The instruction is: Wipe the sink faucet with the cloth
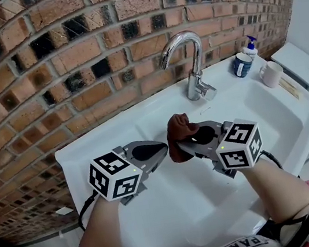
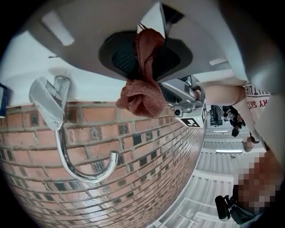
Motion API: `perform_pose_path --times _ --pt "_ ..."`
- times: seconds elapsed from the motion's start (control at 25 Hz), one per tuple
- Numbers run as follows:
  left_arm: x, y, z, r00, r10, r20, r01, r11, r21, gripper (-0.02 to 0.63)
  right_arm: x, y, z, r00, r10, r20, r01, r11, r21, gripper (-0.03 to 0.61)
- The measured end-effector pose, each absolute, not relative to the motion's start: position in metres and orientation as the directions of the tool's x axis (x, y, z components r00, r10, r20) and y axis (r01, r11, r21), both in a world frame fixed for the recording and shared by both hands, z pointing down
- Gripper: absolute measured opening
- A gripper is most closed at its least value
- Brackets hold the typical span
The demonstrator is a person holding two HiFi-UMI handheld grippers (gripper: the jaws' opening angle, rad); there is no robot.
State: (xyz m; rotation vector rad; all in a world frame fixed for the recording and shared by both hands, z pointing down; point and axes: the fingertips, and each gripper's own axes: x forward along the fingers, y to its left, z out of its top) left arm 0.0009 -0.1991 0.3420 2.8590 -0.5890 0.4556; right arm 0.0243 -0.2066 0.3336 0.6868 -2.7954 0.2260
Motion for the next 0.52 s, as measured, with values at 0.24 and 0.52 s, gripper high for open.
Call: perform_pose_path --times 0.24,0.52 --pt "-0.0016 -0.1983 0.3422 0.874 -0.353 0.335 -0.411 -0.904 0.118 0.005 0.0211 -0.2088 0.3406 -0.857 -0.422 0.296 -0.466 0.879 -0.096 0.087" --pt "0.0009 -0.2004 0.3401 0.875 -0.355 0.329 -0.409 -0.906 0.11 0.005 0.0212 -0.209 0.3427 -0.857 -0.413 0.309 -0.458 0.885 -0.086 0.087"
